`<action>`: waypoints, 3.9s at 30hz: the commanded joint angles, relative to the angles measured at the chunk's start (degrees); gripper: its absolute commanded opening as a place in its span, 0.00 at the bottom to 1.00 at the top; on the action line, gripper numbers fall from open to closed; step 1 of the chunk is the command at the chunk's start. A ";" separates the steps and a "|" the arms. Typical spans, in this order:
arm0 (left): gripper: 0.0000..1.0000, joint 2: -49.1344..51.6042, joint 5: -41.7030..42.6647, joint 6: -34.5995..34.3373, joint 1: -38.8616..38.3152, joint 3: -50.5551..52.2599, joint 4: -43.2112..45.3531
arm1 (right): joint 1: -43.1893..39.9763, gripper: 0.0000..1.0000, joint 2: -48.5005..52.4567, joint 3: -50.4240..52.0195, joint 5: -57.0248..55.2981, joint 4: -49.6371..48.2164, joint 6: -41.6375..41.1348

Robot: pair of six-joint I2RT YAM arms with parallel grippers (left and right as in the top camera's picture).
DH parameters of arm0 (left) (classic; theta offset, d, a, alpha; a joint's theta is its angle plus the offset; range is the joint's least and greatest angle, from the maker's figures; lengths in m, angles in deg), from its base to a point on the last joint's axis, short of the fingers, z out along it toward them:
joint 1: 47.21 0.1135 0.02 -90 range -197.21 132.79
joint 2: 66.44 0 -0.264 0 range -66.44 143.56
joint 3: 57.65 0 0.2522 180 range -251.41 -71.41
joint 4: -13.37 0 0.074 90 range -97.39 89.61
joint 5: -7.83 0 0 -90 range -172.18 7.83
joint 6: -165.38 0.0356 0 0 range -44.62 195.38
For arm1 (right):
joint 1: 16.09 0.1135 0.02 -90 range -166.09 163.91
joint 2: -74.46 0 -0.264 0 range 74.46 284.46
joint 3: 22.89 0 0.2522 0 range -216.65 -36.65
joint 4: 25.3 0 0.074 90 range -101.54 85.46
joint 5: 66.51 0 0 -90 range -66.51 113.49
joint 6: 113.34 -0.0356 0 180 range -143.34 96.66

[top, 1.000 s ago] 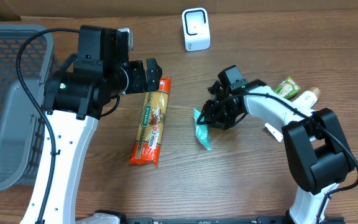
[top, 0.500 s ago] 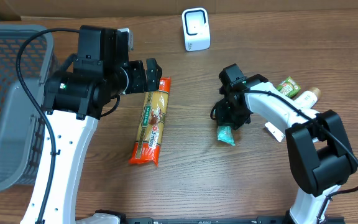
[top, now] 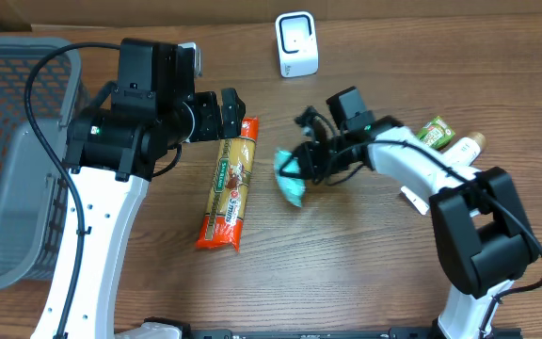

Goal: Scan the item barcode

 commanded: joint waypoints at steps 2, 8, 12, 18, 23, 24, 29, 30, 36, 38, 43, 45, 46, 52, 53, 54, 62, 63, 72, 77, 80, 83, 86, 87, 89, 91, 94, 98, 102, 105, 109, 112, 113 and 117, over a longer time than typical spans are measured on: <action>1.00 0.09 0.46 -0.15 -0.07 -0.22 0.17 | 4.57 0.25 1.86 6.16 7.10 -9.51 -10.56; 0.99 0.09 0.46 -0.15 -0.07 -0.22 0.17 | 5.18 0.32 2.56 6.29 -3.26 -7.69 -11.74; 1.00 0.09 0.46 -0.15 -0.07 -0.22 0.17 | 5.03 0.40 2.56 6.29 -7.37 -6.01 -11.67; 1.00 0.09 0.46 -0.15 -0.04 -0.22 0.17 | 4.83 0.63 2.56 6.10 -9.64 -4.00 -9.68; 1.00 0.09 0.46 -0.15 -0.07 -0.22 0.17 | 3.96 0.72 2.54 3.67 -12.61 1.20 -7.74; 1.00 0.09 0.46 -0.15 -0.04 -0.22 0.17 | 3.76 0.73 2.47 2.69 -13.51 3.02 -6.58; 0.99 0.09 0.46 -0.15 -0.07 -0.22 0.17 | 3.80 0.83 1.27 -3.63 -22.99 14.12 -2.91; 1.00 0.09 0.46 -0.15 -0.04 -0.22 0.17 | 3.96 0.87 0.90 -4.98 -24.90 16.35 -2.01; 1.00 0.09 0.46 -0.15 -0.04 -0.22 0.17 | 7.72 1.00 -1.68 -13.29 -36.52 29.33 0.70; 1.00 0.09 0.46 -0.15 -0.04 -0.22 0.17 | 10.21 1.00 -2.16 -14.12 -39.17 31.17 0.66; 1.00 0.09 0.46 -0.15 -0.04 -0.22 0.17 | 19.19 1.00 -2.19 -14.05 -51.19 34.10 -3.76; 0.99 0.09 0.48 -0.15 -0.04 -0.22 0.17 | 22.49 1.00 -2.19 -14.05 -54.99 34.27 -5.79; 1.00 0.09 0.46 -0.15 -0.04 -0.22 0.17 | 24.04 1.00 -2.19 -14.05 -55.04 33.86 -5.97; 1.00 0.09 0.46 -0.15 -0.04 -0.22 0.17 | 28.96 1.00 -2.08 -13.94 -55.10 31.69 -4.59; 1.00 0.09 0.46 -0.15 -0.04 -0.22 0.17 | 29.35 1.00 -1.86 -13.94 -55.08 31.08 -2.36; 1.00 0.09 0.46 -0.15 -0.04 -0.22 0.17 | 29.75 0.97 -1.49 -13.94 -55.12 30.53 0.31; 1.00 0.09 0.46 -0.15 -0.04 -0.22 0.17 | 34.36 0.81 3.39 -13.94 -60.76 29.38 17.84; 1.00 0.09 0.46 -0.15 -0.04 -0.22 0.17 | 34.99 0.81 3.54 -13.94 -62.05 29.38 18.47; 1.00 0.09 0.46 -0.15 -0.04 -0.22 0.17 | 36.39 0.81 7.52 -13.94 -67.71 27.85 21.88; 1.00 0.09 0.46 -0.15 -0.04 -0.22 0.17 | 35.39 0.79 9.40 -13.57 -72.46 26.12 22.34; 1.00 0.09 0.46 -0.15 -0.04 -0.22 0.17 | 34.69 0.72 10.58 -13.46 -72.39 25.09 22.71; 0.99 0.09 0.46 -0.15 -0.07 -0.22 0.17 | 34.01 0.47 11.04 -12.87 -72.08 23.96 22.69; 1.00 0.09 0.46 -0.15 -0.04 -0.22 0.17 | 33.24 0.20 11.04 -12.09 -70.79 22.32 22.64; 1.00 0.09 0.46 -0.15 -0.04 -0.22 0.17 | 32.96 0.16 11.06 -12.07 -70.34 21.94 22.34; 1.00 0.09 0.46 -0.15 -0.04 -0.22 0.17 | 32.48 0.05 11.04 -12.09 -69.94 21.07 20.50; 1.00 0.09 0.46 -0.15 -0.04 -0.22 0.17 | 32.06 0.04 11.04 -12.13 -69.99 20.70 18.12; 1.00 0.09 0.46 -0.15 -0.04 -0.22 0.17 | 30.97 0.04 10.27 -12.24 -69.72 21.24 14.21; 0.99 0.09 0.46 -0.15 -0.04 -0.22 0.17 | 27.96 0.04 4.98 -12.24 -61.75 22.40 11.39; 1.00 0.09 0.46 -0.15 -0.07 -0.22 0.17 | 24.06 0.04 -1.64 -12.24 -51.80 22.67 8.41; 1.00 0.09 0.46 -0.15 -0.07 -0.22 0.17 | 20.41 0.04 -6.62 -12.24 -44.76 23.23 5.97; 1.00 0.09 0.46 -0.15 -0.04 -0.22 0.15 | 15.50 0.04 -11.74 -12.24 -37.53 25.20 4.81; 1.00 0.09 0.46 -0.15 -0.07 -0.22 0.17 | 14.64 0.05 -12.11 -12.15 -39.74 27.12 5.05; 1.00 0.09 0.46 -0.15 -0.04 -0.22 0.17 | 14.67 0.22 -11.82 -12.04 -40.04 27.32 5.05; 1.00 0.09 0.46 -0.15 -0.04 -0.22 0.17 | 14.67 0.88 -9.84 -11.98 -41.31 26.56 -1.31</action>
